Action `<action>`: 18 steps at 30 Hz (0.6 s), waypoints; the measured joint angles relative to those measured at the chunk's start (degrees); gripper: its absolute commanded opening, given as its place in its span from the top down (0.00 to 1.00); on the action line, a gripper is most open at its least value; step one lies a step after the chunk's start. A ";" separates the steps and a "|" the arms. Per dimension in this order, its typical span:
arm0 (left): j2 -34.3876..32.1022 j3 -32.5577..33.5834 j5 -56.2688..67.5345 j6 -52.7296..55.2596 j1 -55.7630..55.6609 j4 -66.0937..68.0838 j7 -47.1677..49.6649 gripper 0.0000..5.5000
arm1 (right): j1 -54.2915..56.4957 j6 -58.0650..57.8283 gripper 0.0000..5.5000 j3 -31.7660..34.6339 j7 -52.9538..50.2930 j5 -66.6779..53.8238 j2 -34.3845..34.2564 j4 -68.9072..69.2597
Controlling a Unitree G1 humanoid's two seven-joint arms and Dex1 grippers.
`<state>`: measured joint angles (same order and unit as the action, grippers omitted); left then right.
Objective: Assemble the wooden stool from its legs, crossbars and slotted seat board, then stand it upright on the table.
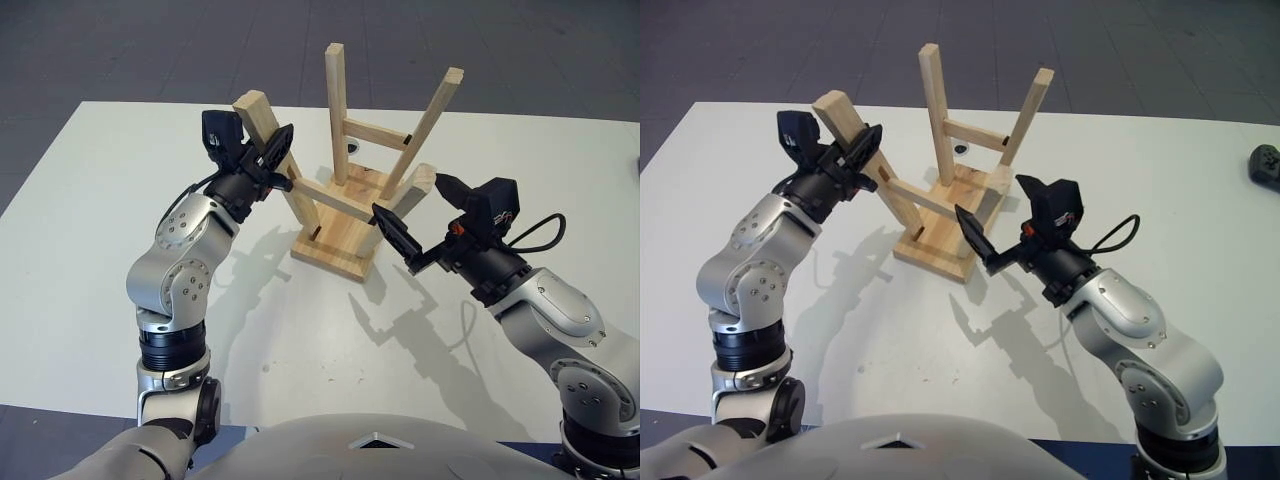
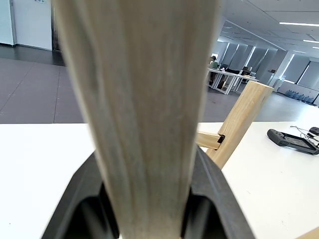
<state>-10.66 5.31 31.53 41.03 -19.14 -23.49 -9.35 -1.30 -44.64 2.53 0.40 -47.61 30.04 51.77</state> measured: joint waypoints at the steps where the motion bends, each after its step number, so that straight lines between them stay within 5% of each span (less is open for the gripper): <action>1: -0.24 0.00 -0.03 0.00 0.00 0.01 -0.23 0.81 | 0.00 0.00 0.02 -0.07 0.02 0.10 -0.05 0.00; 18: 1.00 3.11 2.37 3.31 0.24 -0.13 4.02 0.81 | -0.98 -0.36 0.02 -0.18 1.25 1.68 -0.35 0.02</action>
<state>-9.66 8.41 33.90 44.33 -18.89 -23.62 -5.33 -2.28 -45.00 2.34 1.65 -45.92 29.69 51.79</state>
